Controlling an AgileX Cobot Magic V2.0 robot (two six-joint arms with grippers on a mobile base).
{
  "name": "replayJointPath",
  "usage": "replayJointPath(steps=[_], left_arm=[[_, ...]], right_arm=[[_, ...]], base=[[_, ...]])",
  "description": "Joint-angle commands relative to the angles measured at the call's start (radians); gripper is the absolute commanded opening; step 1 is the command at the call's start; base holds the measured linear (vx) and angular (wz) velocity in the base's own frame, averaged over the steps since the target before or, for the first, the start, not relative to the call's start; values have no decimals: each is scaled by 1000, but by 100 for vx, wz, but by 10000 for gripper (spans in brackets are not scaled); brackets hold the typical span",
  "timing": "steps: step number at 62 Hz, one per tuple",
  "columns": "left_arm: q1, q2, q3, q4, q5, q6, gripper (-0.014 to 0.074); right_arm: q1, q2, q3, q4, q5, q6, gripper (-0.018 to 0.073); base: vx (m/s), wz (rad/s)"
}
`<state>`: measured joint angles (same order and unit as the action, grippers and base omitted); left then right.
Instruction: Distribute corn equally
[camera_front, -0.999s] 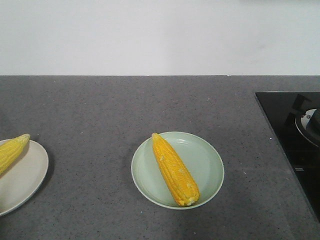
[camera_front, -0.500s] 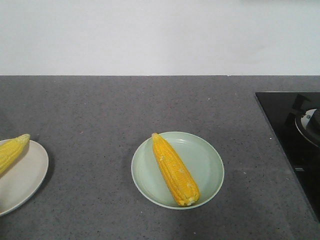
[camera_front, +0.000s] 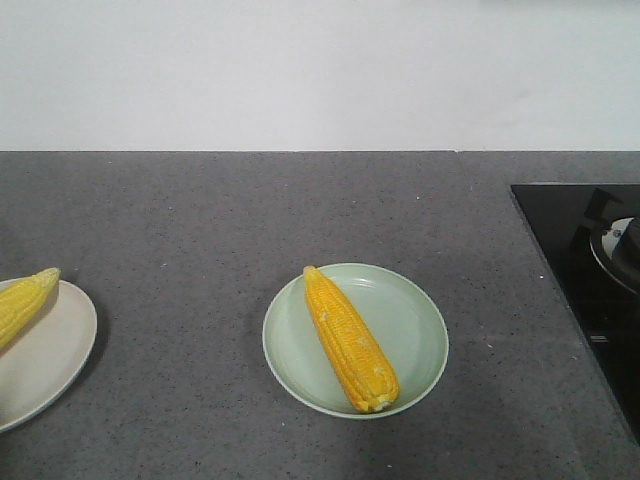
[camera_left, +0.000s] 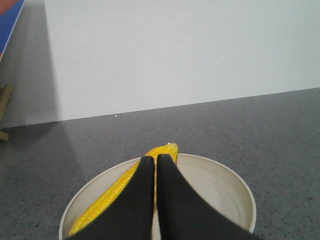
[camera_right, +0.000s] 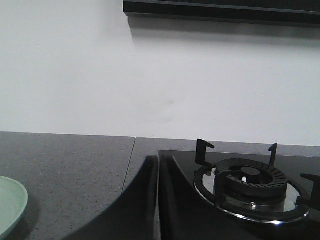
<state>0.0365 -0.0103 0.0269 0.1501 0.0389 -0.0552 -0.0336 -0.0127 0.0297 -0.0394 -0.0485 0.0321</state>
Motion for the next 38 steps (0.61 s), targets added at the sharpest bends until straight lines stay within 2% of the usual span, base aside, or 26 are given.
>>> replayJointPath(steps=[1, 38], left_arm=[[2, -16, 3, -9, -79, -7, -7], [2, -16, 3, -9, -79, -7, -7]], right_arm=[[-7, -4, 8, -8, -80, -9, -4], [-7, -4, 8, -8, -80, -9, -4]], base=[[0, 0], [0, 0]])
